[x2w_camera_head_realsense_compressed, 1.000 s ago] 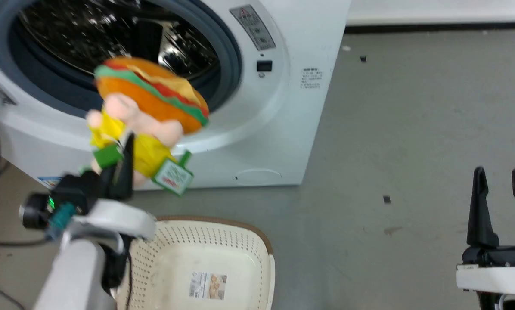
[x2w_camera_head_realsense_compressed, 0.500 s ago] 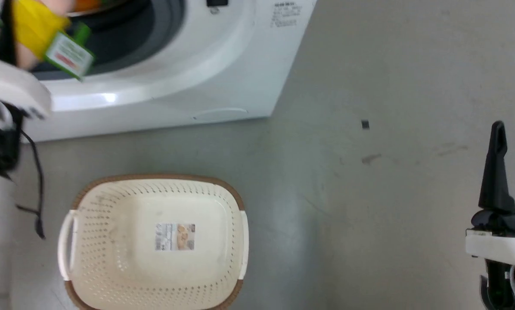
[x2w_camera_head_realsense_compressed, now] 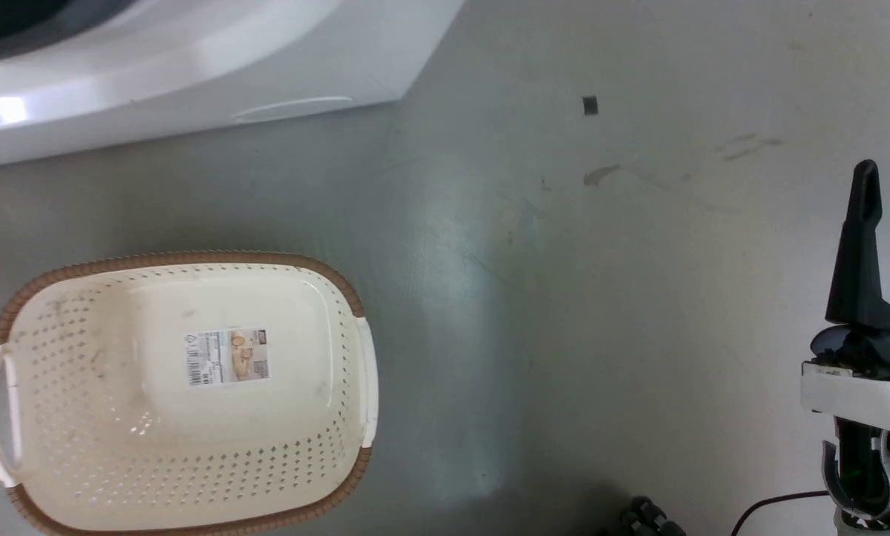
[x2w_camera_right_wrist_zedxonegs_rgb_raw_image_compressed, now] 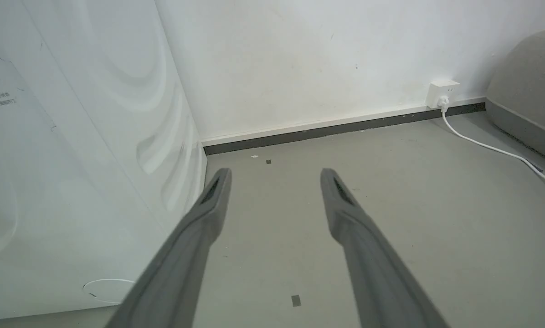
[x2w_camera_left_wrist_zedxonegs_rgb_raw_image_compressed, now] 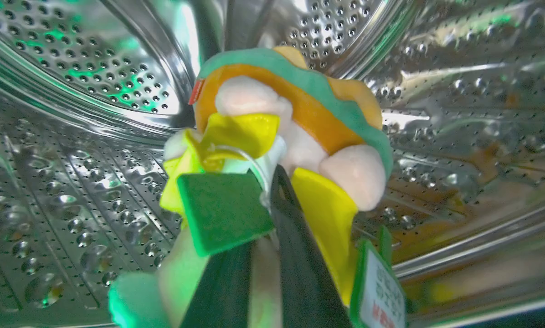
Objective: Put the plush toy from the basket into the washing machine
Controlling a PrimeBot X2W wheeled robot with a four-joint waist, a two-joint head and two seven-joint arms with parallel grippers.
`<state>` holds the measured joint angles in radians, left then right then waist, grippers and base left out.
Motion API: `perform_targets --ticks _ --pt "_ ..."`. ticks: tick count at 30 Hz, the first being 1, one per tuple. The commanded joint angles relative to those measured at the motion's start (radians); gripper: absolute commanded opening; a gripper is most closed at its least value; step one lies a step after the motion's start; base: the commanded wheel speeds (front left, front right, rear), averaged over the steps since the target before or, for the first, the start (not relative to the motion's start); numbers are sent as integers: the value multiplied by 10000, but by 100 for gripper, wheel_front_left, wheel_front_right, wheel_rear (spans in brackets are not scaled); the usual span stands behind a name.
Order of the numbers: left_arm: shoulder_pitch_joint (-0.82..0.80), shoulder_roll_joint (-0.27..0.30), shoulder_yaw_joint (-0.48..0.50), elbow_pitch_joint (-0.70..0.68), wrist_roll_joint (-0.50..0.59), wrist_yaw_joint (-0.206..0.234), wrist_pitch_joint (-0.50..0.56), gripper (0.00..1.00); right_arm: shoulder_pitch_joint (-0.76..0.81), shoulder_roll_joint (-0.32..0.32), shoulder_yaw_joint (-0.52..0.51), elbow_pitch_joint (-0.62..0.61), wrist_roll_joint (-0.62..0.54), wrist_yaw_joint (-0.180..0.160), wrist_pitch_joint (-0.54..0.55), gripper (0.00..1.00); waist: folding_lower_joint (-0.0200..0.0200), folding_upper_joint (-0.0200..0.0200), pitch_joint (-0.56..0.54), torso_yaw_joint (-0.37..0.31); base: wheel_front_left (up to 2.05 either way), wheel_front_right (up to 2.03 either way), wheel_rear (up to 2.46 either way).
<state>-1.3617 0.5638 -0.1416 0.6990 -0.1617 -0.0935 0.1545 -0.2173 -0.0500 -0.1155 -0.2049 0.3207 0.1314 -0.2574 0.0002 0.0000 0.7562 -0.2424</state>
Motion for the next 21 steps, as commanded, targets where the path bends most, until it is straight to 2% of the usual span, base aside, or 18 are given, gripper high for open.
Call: perform_targets --ticks 1,4,9,14,15,16,21 --pt "-379 85 -201 256 186 -60 143 0 -180 -2 61 -51 67 -7 -44 100 -2 0 266 -211 0 0 0" --pt "-1003 211 -735 879 572 -163 683 0 -213 -2 118 -80 124 -7 -44 100 -2 0 399 -261 0 0 0" --pt "-1433 114 -864 1939 436 -212 1561 0 -276 -2 173 -120 176 -7 -44 100 -2 0 463 -239 0 0 0" --pt "-1535 52 -907 2322 300 -239 1551 0 -351 -2 179 -133 154 -7 -44 100 -2 0 469 -170 0 0 0" --pt "-1525 36 -957 2383 300 -248 1495 3 -363 -2 169 -138 139 -7 -44 100 -2 0 454 -143 0 0 0" --pt "-1508 8 -994 2443 289 -254 1424 100 -369 -2 151 -134 119 -7 -44 100 -2 0 427 -110 0 0 0" --pt "-1295 -172 -1111 2779 222 -255 767 100 -382 -2 12 -61 -41 -7 -44 100 -2 0 55 126 0 0 0"
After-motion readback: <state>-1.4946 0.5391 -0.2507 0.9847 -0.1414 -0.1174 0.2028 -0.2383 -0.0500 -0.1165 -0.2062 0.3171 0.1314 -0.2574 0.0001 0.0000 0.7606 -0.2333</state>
